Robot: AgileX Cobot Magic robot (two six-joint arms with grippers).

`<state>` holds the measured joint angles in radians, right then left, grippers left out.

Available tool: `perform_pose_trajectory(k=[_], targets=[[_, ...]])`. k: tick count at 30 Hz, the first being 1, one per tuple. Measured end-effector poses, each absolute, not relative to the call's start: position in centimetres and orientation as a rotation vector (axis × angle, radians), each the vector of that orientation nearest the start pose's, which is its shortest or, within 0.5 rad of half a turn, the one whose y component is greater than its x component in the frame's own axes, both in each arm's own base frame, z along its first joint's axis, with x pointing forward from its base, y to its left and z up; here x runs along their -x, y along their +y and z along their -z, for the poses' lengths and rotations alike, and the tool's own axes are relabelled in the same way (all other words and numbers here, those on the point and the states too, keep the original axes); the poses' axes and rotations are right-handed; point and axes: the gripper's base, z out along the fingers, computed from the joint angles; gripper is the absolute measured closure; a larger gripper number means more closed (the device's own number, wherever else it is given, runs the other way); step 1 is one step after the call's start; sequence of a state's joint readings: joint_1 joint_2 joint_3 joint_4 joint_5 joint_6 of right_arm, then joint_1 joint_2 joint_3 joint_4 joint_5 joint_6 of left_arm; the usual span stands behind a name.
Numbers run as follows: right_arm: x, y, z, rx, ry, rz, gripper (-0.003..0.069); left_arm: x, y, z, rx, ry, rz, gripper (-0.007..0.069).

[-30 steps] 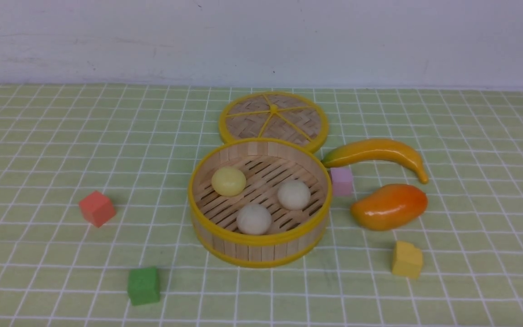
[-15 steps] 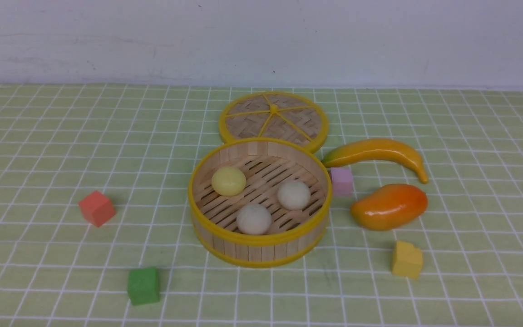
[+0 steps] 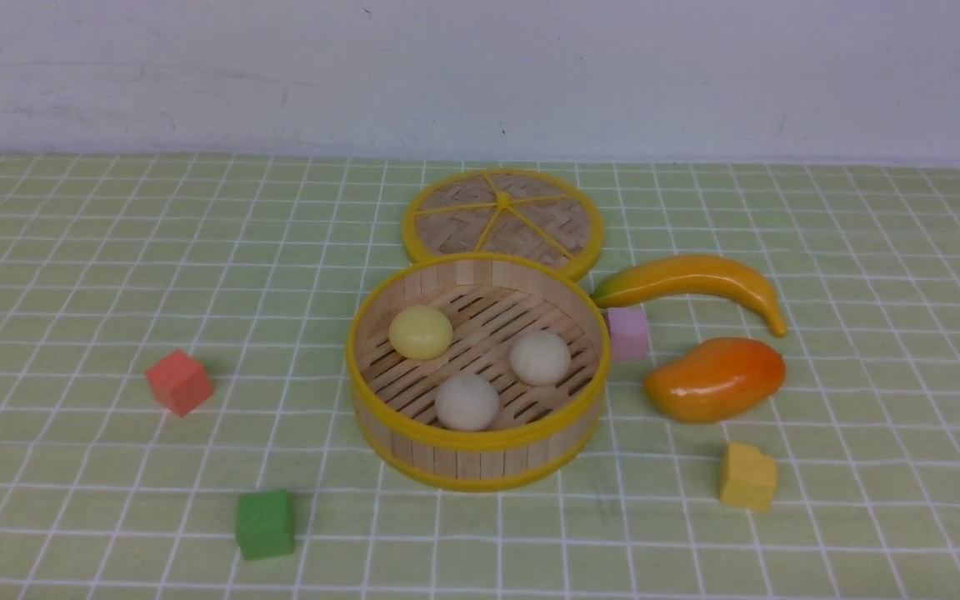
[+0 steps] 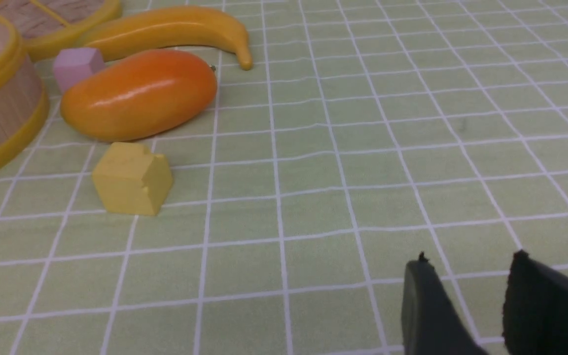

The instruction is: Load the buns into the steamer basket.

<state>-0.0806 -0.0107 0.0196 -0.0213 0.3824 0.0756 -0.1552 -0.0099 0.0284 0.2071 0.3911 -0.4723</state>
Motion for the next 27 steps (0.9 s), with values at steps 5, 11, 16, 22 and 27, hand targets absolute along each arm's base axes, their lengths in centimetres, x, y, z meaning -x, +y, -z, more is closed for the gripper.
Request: perform_pose_trajectory(k=[5,11,16,22,27], targets=[[-5.2,-0.49,-17.28,-0.133,1.87,0.025,0.0419,-5.26,-0.1,-16.99,0.171,1.882,0.224,0.0567],[-5.2,-0.49,-17.28,-0.133,1.87,0.025,0.0419,-5.26,-0.1,-16.95,0.171,1.883,0.223,0.0558],[-5.2,-0.49,-17.28,-0.133,1.87,0.025,0.0419,-5.26,-0.1,-16.95,0.171,1.883,0.223,0.0557],[-5.2,-0.49,-17.28,-0.133,1.87,0.025,0.0419,-5.26,-0.1,-16.95,0.171,1.883,0.223,0.0557],[-5.2,-0.49,-17.28,-0.133,1.87,0.025,0.0419,-5.26,0.06,-16.93,0.199,1.88,0.203,0.0555]])
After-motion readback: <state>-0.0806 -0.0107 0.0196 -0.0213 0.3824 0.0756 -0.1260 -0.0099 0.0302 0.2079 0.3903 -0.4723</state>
